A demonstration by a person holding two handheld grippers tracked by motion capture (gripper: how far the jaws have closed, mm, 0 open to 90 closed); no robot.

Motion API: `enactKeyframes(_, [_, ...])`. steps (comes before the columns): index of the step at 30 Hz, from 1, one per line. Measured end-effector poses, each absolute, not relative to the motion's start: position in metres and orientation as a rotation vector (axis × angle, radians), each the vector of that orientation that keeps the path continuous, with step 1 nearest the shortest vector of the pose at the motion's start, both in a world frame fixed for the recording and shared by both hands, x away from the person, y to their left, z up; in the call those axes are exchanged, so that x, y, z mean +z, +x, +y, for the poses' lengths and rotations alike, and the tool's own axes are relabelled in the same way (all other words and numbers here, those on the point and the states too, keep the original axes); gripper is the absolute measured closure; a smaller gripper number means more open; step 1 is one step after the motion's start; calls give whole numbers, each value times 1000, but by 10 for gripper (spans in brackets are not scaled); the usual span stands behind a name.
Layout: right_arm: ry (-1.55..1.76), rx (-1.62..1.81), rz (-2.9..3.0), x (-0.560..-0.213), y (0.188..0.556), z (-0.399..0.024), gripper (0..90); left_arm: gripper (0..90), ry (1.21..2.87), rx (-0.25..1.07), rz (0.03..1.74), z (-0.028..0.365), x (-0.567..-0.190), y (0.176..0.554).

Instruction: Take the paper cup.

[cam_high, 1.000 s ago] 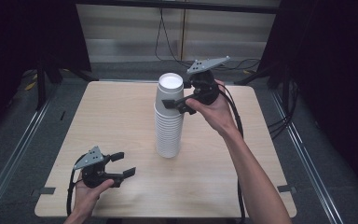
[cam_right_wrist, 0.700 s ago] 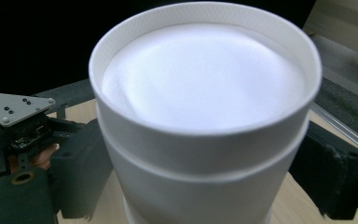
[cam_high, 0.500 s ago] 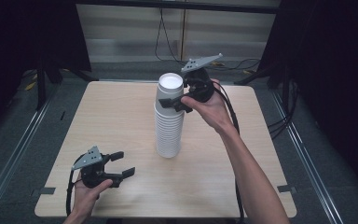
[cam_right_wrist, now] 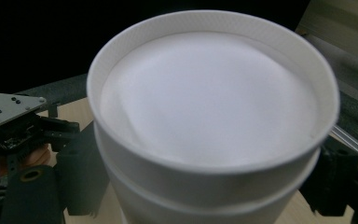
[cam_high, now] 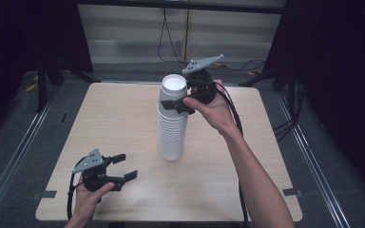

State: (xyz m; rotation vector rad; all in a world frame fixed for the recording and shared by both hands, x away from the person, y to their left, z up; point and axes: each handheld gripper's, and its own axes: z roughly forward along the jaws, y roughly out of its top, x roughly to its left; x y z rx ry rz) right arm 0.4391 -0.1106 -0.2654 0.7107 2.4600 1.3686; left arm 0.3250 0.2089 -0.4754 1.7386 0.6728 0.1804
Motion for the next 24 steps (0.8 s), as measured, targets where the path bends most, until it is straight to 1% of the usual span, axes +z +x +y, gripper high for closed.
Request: enactKeyframes(24, [715,1481,2374,-256,435,-116,180,177,1742,175,676,208,-476,325])
